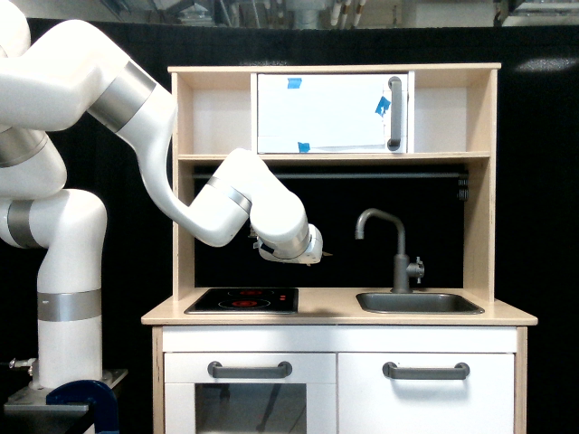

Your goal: Turn on the faucet

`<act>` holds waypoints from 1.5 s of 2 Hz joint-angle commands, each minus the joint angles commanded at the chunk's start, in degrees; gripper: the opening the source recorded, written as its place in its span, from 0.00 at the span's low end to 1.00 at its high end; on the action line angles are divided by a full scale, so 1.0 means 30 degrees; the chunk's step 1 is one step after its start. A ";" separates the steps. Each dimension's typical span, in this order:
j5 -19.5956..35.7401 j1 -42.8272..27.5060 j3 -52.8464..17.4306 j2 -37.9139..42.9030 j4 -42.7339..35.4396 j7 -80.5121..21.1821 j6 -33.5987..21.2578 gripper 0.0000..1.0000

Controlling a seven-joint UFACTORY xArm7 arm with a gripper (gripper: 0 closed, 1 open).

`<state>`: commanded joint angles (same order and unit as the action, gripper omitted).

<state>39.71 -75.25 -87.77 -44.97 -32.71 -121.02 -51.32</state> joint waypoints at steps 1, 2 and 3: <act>-0.1192 -0.1316 -0.2000 -0.1742 -0.1001 -0.0501 -0.1634 1.00; -0.2545 -0.2018 -0.2409 -0.2722 -0.1983 0.0289 -0.3090 1.00; -0.3160 -0.1810 -0.1459 -0.3314 -0.1994 0.1462 -0.3279 1.00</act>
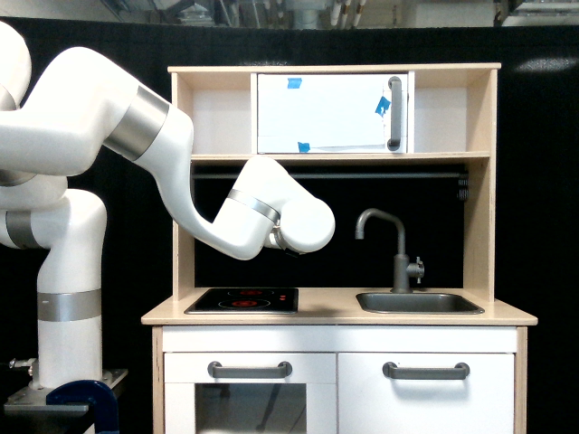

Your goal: Turn on the faucet

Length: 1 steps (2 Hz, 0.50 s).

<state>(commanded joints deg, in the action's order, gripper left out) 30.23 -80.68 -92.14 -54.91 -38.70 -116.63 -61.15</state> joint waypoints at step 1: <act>0.0033 -0.1060 0.0688 -0.0915 0.0322 0.0792 0.1809 1.00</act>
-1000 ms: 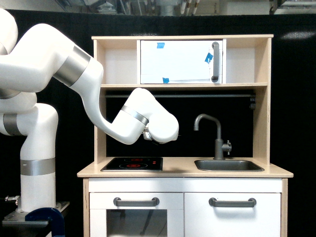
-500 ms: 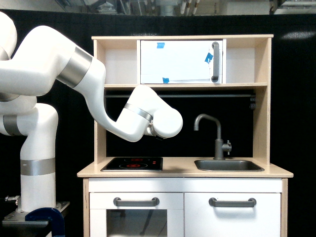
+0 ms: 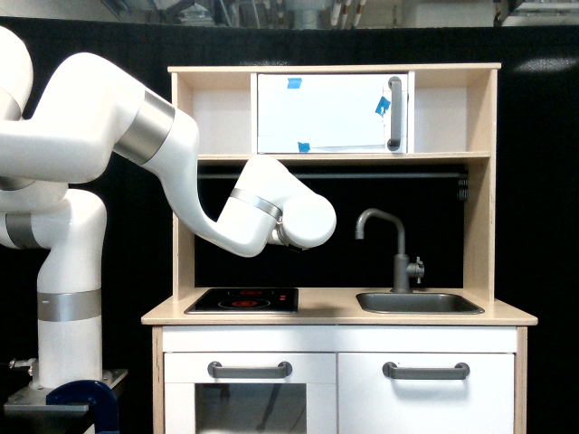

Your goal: Turn on the faucet

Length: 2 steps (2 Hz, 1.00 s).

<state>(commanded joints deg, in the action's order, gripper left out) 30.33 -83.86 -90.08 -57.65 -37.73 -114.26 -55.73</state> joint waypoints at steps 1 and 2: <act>0.0605 -0.2246 0.1120 -0.1032 0.0464 0.0879 0.3180 1.00; 0.1164 -0.7324 0.0805 -0.2191 -0.0694 0.1135 0.7204 1.00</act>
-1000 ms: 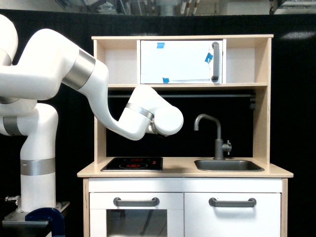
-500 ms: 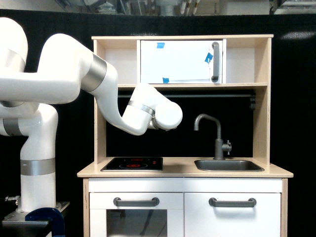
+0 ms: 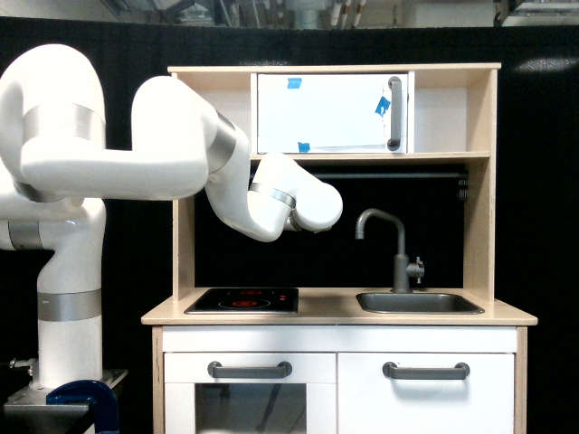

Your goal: Turn on the faucet

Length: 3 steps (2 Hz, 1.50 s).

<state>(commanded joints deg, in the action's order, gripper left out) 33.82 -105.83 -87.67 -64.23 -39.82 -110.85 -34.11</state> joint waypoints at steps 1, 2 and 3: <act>-0.0497 -0.3802 -0.0187 -0.0760 -0.1996 0.1076 0.2071 1.00; -0.1634 -0.7097 -0.0940 -0.1881 -0.3702 0.1729 0.3795 1.00; -0.2462 -0.8058 -0.1432 -0.2562 -0.4285 0.1943 0.4221 1.00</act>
<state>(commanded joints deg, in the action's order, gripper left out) 26.44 -130.00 -91.96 -71.92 -52.67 -105.02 -21.45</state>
